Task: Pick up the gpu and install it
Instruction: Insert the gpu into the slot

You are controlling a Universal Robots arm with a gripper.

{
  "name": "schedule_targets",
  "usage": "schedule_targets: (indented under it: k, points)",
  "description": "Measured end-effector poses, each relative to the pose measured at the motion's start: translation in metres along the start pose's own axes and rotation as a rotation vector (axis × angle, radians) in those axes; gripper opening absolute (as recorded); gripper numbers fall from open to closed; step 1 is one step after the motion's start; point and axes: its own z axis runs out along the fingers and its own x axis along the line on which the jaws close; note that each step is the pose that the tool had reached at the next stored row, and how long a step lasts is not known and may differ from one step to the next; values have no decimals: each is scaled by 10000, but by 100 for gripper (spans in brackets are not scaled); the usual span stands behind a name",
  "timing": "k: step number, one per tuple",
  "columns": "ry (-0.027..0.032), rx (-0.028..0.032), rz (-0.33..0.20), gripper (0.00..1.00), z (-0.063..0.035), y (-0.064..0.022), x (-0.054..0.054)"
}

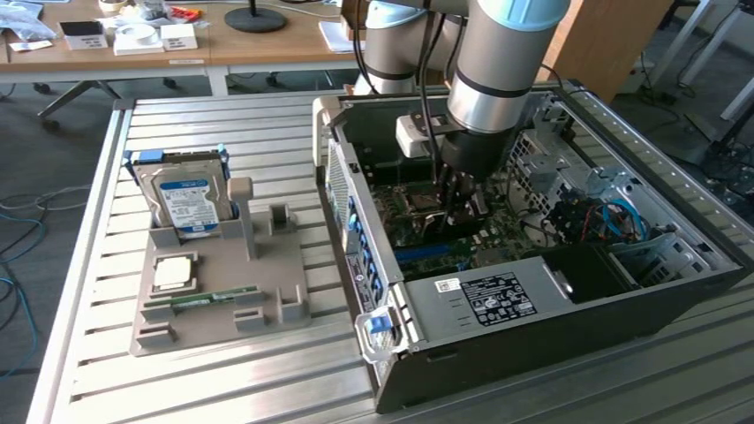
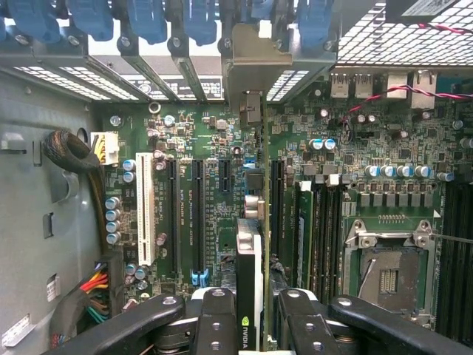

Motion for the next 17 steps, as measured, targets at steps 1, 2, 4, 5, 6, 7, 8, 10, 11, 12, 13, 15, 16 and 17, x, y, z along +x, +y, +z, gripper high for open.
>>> schedule_targets:
  k: [1, 2, 4, 5, 6, 7, 8, 10, 11, 12, 13, 15, 16, 17]
  points:
    - [0, 0, 1, 27, 0, 1, 0]
    - [-1, 0, 3, 27, 0, 6, 0]
    - [0, 0, 3, 27, 0, 17, 0]
    - [-1, 0, 5, 27, 0, 22, 0]
    - [0, 0, 7, 27, -1, 25, 0]
    - [0, 0, 8, 27, 0, 26, 0]
    - [-1, 0, 9, 27, 0, 27, 0]
    - [0, 0, 23, 27, 5, 28, 1]
    - [1, 0, 30, 27, 8, 29, 1]
    - [0, 1, 41, 27, 12, 29, 1]
    - [2, 0, 54, 27, 16, 31, 1]
    - [3, 1, 85, 27, 24, 34, 1]
    - [4, 1, 109, 27, 26, 35, 1]
    - [5, 2, 141, 27, 29, 38, 1]
